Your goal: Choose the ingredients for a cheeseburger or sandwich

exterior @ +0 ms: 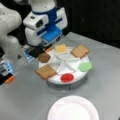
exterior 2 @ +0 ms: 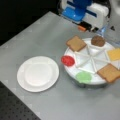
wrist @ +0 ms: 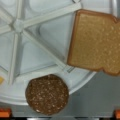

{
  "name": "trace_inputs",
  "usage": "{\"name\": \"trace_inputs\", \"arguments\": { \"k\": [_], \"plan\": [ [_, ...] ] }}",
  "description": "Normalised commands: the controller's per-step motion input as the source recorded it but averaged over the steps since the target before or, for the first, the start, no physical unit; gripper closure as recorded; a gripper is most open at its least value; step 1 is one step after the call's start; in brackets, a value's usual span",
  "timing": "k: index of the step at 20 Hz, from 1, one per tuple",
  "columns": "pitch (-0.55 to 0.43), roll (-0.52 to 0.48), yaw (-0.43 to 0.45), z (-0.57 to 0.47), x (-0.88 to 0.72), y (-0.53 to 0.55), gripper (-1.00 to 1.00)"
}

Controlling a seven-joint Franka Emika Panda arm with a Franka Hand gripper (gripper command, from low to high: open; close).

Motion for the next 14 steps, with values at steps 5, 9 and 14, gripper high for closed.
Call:
{"name": "trace_inputs", "arguments": {
  "k": [5,9,14],
  "plan": [
    [0.119,0.103,0.096,-0.03,0.02,-0.06,-1.0],
    [0.059,0.158,0.065,-0.08,0.04,-0.16,-1.0],
    [-0.002,0.215,0.01,-0.13,0.01,-0.18,-1.0]
  ]
}}
